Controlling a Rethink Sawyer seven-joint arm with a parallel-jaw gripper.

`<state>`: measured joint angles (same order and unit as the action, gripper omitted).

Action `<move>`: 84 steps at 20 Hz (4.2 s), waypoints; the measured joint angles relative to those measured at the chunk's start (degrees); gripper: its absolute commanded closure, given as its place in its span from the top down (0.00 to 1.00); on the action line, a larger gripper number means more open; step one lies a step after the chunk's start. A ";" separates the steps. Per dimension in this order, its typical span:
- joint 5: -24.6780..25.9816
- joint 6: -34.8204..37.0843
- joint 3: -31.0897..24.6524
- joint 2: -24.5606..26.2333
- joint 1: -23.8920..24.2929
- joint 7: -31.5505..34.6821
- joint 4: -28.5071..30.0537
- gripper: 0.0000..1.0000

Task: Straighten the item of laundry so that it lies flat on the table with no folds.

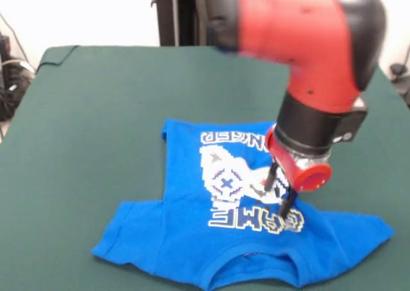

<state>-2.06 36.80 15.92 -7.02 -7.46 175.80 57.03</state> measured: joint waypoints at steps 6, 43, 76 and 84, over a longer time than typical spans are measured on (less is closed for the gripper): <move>6.26 9.07 10.14 4.98 -8.25 0.00 -4.71 1.00; -1.62 5.78 10.99 5.65 -2.62 0.00 -4.69 1.00; -1.32 -0.76 7.84 4.88 -1.28 0.00 -5.40 1.00; -1.43 1.15 7.21 2.38 -1.33 0.00 -4.31 1.00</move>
<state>-3.49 37.95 23.13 -4.63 -8.78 175.80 52.71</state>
